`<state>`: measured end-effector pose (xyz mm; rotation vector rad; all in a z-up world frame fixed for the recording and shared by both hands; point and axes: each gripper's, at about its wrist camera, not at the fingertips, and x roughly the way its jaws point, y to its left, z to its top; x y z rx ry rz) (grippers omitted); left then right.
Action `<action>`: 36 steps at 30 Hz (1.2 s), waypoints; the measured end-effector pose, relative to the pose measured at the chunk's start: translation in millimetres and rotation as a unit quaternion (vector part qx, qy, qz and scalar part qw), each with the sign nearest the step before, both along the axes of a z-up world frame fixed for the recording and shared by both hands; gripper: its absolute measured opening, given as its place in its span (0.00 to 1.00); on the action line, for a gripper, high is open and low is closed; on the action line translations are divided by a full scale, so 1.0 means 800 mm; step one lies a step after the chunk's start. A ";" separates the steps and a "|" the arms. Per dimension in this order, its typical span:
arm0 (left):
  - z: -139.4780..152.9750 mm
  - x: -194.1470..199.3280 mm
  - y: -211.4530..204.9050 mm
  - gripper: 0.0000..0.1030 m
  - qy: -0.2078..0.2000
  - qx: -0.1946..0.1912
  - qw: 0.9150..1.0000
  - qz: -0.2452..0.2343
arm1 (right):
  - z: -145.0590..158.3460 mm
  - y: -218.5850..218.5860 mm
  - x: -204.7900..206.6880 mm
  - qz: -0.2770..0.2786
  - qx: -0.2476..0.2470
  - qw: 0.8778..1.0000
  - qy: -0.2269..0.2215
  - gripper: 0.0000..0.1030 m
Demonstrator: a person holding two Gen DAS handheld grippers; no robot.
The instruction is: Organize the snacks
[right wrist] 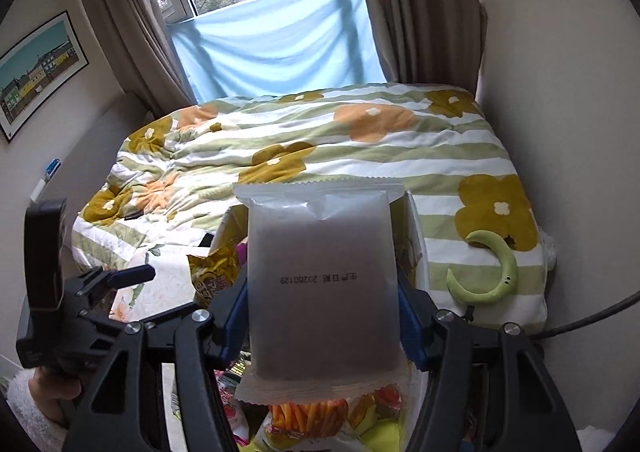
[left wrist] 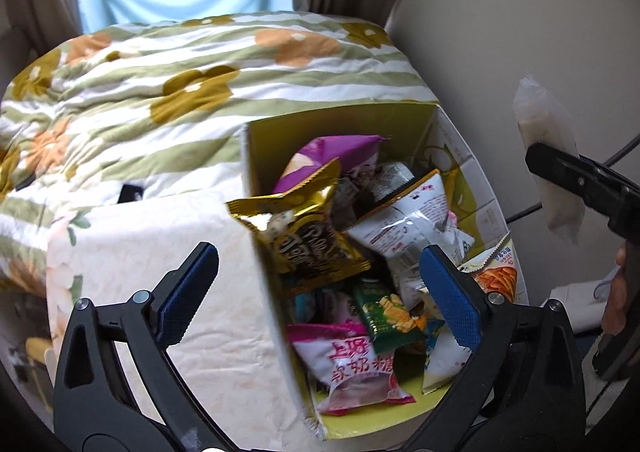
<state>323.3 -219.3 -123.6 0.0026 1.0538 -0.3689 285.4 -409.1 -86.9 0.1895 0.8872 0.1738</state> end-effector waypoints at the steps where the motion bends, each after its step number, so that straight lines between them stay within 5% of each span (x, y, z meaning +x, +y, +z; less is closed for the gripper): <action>1: 0.001 -0.002 0.005 0.97 -0.002 -0.001 1.000 0.010 | 0.001 0.002 0.005 0.005 0.006 1.000 0.001 0.57; 12: -0.005 -0.024 0.051 0.97 0.005 0.018 0.997 0.077 | -0.058 0.014 0.061 0.023 -0.003 0.998 0.062 0.59; 16: -0.007 -0.038 0.058 0.97 0.005 0.027 0.996 0.081 | -0.059 0.004 0.046 0.004 0.006 0.998 0.061 0.96; 26: 0.017 -0.085 0.081 0.97 -0.032 0.030 0.997 0.061 | -0.042 0.022 -0.024 -0.021 -0.026 0.998 0.044 0.96; 36: 0.113 -0.182 0.138 0.99 -0.145 0.031 0.987 0.057 | 0.048 0.080 -0.130 -0.049 -0.033 0.997 -0.041 0.96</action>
